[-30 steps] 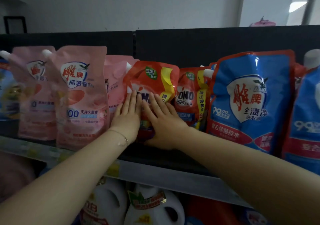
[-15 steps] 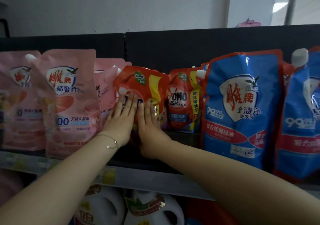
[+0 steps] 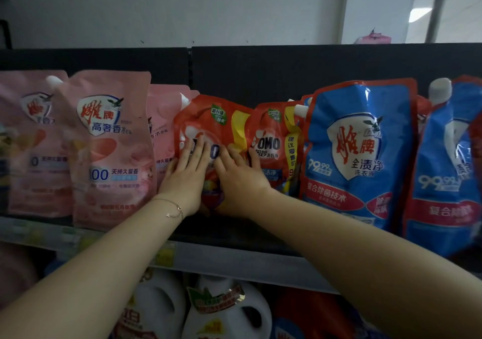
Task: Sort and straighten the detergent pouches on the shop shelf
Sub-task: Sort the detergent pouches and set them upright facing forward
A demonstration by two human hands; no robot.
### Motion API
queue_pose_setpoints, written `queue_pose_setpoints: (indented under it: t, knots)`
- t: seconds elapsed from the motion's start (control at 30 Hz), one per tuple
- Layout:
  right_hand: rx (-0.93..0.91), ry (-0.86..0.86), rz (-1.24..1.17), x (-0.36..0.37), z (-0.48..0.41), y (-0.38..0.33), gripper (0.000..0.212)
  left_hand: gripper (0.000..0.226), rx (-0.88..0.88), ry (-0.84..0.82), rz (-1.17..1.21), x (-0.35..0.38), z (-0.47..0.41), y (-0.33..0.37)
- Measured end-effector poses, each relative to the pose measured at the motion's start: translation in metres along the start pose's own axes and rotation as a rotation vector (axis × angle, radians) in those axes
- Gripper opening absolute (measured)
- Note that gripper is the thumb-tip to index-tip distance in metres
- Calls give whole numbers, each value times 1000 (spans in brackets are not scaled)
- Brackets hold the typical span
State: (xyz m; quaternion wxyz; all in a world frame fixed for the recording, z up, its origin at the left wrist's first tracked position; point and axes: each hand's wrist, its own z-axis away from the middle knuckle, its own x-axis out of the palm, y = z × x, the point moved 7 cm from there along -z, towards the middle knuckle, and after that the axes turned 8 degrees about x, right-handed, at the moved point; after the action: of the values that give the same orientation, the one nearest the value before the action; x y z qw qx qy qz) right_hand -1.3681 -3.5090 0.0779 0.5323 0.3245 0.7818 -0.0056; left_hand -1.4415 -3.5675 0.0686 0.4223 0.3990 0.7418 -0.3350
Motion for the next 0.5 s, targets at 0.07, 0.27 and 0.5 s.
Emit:
queue_pose_setpoints:
  t: [0.07, 0.27, 0.5]
  knots:
    - [-27, -57, -168, -3, -4, 8, 111, 137, -22, -32, 79, -1, 2, -1]
    - [148, 349, -902, -30, 22, 56, 55, 144, -1, 18, 306, -3, 13, 10]
    - [561, 15, -1438, -5, -7, 75, 36, 147, -162, 184, 391, -4, -1, 32]
